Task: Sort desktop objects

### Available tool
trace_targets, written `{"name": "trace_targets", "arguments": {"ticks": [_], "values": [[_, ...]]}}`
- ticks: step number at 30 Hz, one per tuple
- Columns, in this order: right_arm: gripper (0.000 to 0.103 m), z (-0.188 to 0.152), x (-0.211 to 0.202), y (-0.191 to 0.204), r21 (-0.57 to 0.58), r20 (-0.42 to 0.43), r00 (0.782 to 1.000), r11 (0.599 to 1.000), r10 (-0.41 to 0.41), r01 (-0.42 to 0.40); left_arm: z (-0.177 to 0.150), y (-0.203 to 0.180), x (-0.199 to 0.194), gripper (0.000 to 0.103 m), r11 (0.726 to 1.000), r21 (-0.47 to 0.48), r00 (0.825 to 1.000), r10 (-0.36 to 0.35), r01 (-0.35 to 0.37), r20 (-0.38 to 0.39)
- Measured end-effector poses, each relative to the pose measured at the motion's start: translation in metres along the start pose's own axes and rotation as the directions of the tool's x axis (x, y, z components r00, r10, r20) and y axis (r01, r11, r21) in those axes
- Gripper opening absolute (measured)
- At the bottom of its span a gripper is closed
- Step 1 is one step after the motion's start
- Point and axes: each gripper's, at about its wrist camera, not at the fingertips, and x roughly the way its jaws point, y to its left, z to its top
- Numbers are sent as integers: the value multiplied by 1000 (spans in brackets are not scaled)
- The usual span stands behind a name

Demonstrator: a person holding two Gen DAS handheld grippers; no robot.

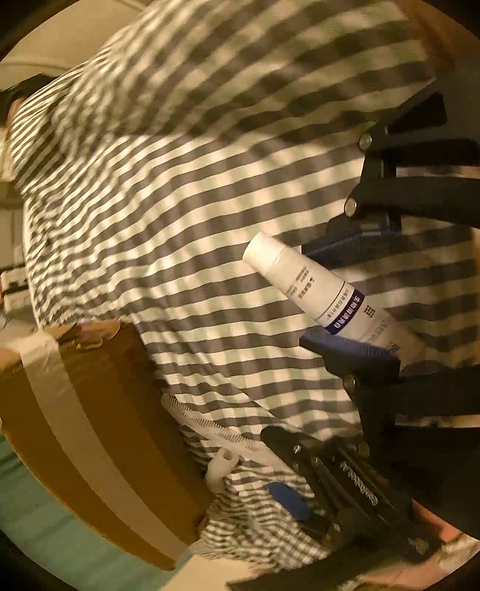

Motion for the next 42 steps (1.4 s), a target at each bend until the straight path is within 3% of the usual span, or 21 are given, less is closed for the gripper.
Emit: {"name": "trace_targets", "arguments": {"ticks": [1, 3, 7, 30, 41, 42], "values": [[38, -1, -2, 1, -14, 11, 1000, 1000, -1, 2, 1, 0, -1, 51, 1000, 7, 1000, -7, 7, 5], [34, -4, -6, 5, -55, 36, 999, 998, -2, 4, 1, -2, -5, 38, 999, 21, 999, -46, 46, 7], [26, -8, -18, 12, -131, 67, 998, 991, -5, 14, -4, -8, -11, 30, 996, 67, 998, -56, 54, 18], [24, -10, -52, 16, -179, 147, 987, 983, 69, -42, -27, 14, -66, 25, 990, -72, 992, -122, 123, 23], [24, -13, -60, 12, -171, 149, 984, 983, 99, -73, -31, 5, -81, 24, 987, -79, 990, -137, 139, 33], [24, -13, -61, 12, -166, 144, 984, 983, 108, -83, -30, 4, -85, 3, 986, -78, 988, -144, 148, 47]]}}
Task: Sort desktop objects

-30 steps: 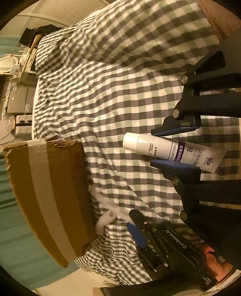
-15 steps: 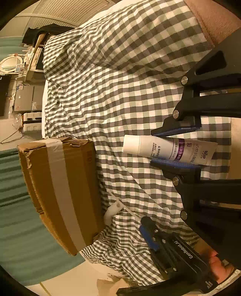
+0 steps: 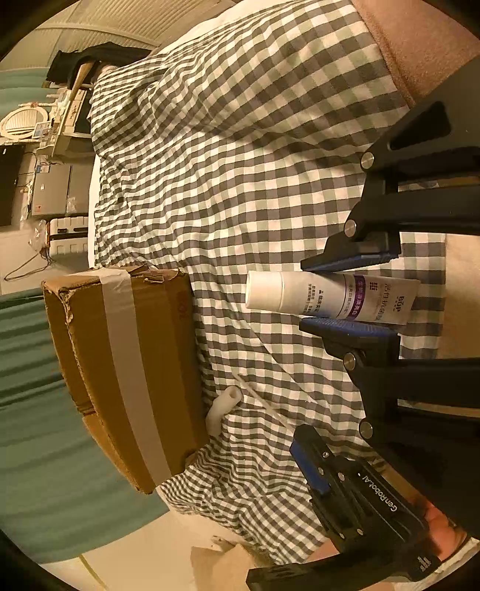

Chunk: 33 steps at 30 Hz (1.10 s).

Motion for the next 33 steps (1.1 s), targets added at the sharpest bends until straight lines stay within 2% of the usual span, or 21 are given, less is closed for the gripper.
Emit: {"name": "trace_targets", "arguments": {"ticks": [3, 6, 9, 15, 18, 20, 21, 22, 23, 24, 27, 29, 33], "values": [[24, 3, -5, 2, 3, 4, 1000, 1000, 21, -21, 5, -4, -9, 3, 1000, -8, 1000, -13, 13, 12], [24, 4, -10, 8, -11, 15, 999, 999, 31, -31, 5, -12, -11, 3, 999, 32, 1000, -9, 9, 14], [24, 3, -11, 11, -20, 19, 999, 999, 36, -35, 2, -11, -4, 3, 999, 32, 1000, 6, -6, -15], [24, -1, -3, 7, 2, -9, 999, 999, 38, -38, -10, -4, 27, 3, 1000, 0, 992, -1, 1, -129], [24, -3, 0, 6, 2, -19, 999, 999, 36, -36, -12, -7, 31, 7, 999, 32, 993, 29, -26, -113], [24, -3, 0, 5, 3, -19, 999, 999, 34, -34, -10, -9, 32, 12, 999, 41, 993, 39, -35, -110], [24, -3, 1, 5, 3, -22, 999, 999, 36, -35, -10, -9, 31, 23, 998, 49, 994, 53, -48, -99], [24, -3, 2, 5, 3, -25, 999, 999, 35, -35, -11, -9, 32, 44, 996, 59, 993, 77, -72, -93], [24, -3, 3, 5, 4, -27, 999, 999, 35, -35, -10, -8, 34, 52, 994, 63, 991, 92, -86, -95], [24, -4, 4, 5, 4, -31, 999, 999, 38, -37, -11, -7, 36, 56, 993, 63, 990, 101, -96, -96], [24, -6, 7, 5, 4, -43, 998, 999, 40, -40, -12, -5, 44, 54, 994, 62, 990, 101, -95, -99], [24, -6, 7, 5, 4, -43, 998, 999, 40, -39, -11, -7, 45, 28, 991, 85, 990, 108, -100, -88], [24, -4, 5, 6, 5, -36, 998, 999, 44, -44, -10, -7, 40, 27, 993, 75, 993, 92, -87, -77]]}}
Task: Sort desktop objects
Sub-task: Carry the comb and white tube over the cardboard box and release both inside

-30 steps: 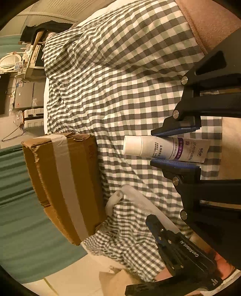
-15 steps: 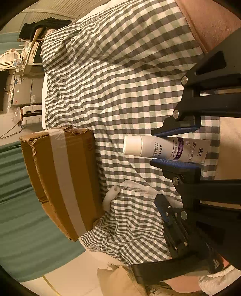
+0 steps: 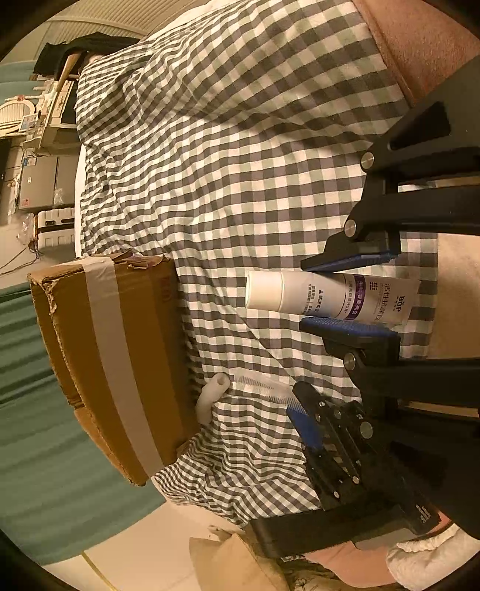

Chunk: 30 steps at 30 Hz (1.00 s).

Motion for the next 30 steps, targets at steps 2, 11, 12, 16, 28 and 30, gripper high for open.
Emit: {"name": "trace_targets", "arguments": {"ticks": [2, 11, 12, 16, 28, 30], "values": [[24, 1, -3, 2, -2, 6, 1000, 1000, 3, -3, 0, 2, -8, 27, 1000, -12, 1000, -7, 7, 16], [24, 21, -37, 21, -48, 101, 994, 998, 43, -38, 24, 3, -70, 27, 998, -46, 980, -37, 47, 194], [24, 25, -42, 25, -63, 114, 992, 997, 47, -40, 29, 2, -76, 27, 998, -43, 977, -39, 49, 212], [24, 48, -57, 40, -114, 166, 984, 992, 66, -47, 51, 5, -99, 27, 998, -42, 961, -32, 45, 273], [24, 132, -65, 61, -180, 274, 950, 978, 149, -102, 149, 18, -120, 27, 1000, -11, 917, -11, 16, 398], [24, 150, -63, 64, -195, 294, 943, 976, 154, -98, 167, 21, -116, 27, 1000, -12, 914, -5, 11, 407]]}}
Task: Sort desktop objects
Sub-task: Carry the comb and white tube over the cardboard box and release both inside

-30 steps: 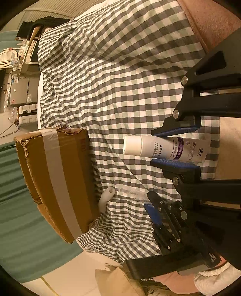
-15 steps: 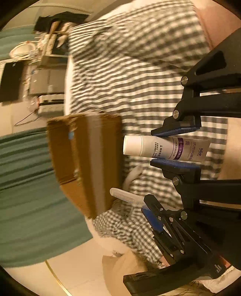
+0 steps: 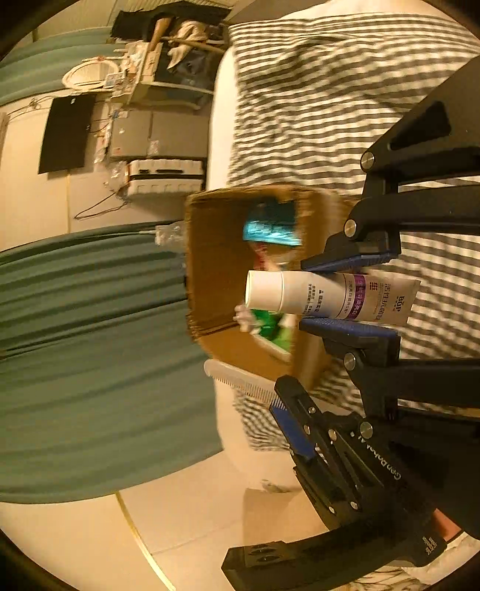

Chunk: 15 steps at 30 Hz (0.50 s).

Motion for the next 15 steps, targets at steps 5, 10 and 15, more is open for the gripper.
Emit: {"name": "trace_targets", "arguments": {"ticks": [5, 10, 15], "values": [[24, 36, 30, -5, -25, 30, 999, 1000, -10, 11, 28, 11, 33, 27, 1000, 0, 1000, 14, -14, 5], [24, 53, 70, -14, -33, 25, 999, 999, -27, 27, 34, 20, 70, 27, 999, 19, 1000, 27, -27, -11], [25, 52, 97, -25, -27, 10, 999, 999, -34, 34, 28, 30, 98, 27, 999, 20, 999, 39, -38, -38]]}}
